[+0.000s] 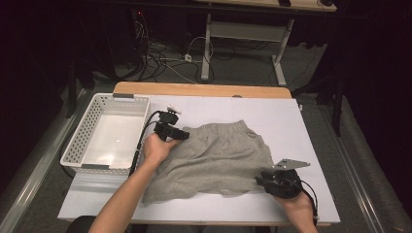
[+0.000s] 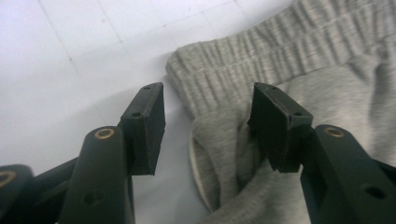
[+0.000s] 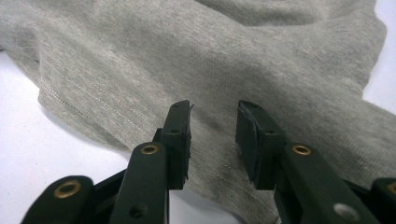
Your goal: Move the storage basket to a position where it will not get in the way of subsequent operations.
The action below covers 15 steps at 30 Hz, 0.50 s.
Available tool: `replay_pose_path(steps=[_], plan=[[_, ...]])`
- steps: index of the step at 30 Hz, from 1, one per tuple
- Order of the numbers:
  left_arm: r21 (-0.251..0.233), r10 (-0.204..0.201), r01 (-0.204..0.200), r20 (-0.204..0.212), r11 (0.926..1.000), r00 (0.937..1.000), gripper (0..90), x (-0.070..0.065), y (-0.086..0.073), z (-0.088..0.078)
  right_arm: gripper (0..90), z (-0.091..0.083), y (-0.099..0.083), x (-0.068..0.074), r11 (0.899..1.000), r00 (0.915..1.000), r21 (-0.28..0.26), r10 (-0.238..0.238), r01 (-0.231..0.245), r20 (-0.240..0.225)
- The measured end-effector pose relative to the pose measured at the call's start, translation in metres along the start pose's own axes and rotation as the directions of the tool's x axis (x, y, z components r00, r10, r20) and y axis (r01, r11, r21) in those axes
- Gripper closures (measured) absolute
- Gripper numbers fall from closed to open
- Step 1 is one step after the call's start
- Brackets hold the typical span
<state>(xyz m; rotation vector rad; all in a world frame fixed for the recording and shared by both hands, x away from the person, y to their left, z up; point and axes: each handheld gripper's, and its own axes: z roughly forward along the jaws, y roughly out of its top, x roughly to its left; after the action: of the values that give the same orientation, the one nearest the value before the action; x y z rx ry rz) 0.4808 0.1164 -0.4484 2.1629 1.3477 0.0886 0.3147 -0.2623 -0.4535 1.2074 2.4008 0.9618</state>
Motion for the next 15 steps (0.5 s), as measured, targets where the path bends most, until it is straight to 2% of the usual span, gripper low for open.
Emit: replay_pose_path(steps=[3,6,8,10,13,15], plan=[[0.024,0.002,-0.002,-0.005,0.9997,1.0000,44.6,0.0002,-0.0002,0.0057,65.2,0.0005,0.0002,0.0004,1.000,1.0000,0.000,-0.003,0.003,0.001],[0.039,0.015,-0.016,0.005,0.9991,0.9999,49.7,-0.0016,-0.0004,0.0095,64.9,0.0009,0.0001,0.0008,1.000,1.0000,0.003,-0.007,0.007,0.000],[0.045,0.013,-0.014,0.021,0.9989,0.9997,56.2,-0.0022,0.0004,0.0101,64.8,0.0013,0.0001,0.0010,1.000,0.9999,0.005,-0.010,0.010,0.000],[0.053,0.014,-0.015,0.019,0.9985,0.9997,62.1,-0.0027,0.0012,0.0102,64.9,0.0012,0.0002,0.0013,1.000,1.0000,0.008,-0.009,0.009,0.000],[0.094,0.025,-0.027,0.029,0.9952,0.9993,71.3,-0.0047,0.0056,0.0108,64.9,0.0021,0.0006,0.0022,1.000,0.9999,0.013,-0.017,0.017,-0.001],[0.100,0.028,-0.031,0.029,0.9945,0.9992,74.8,-0.0054,0.0067,0.0108,64.9,0.0023,0.0007,0.0023,1.000,0.9997,0.012,-0.023,0.023,0.000]])
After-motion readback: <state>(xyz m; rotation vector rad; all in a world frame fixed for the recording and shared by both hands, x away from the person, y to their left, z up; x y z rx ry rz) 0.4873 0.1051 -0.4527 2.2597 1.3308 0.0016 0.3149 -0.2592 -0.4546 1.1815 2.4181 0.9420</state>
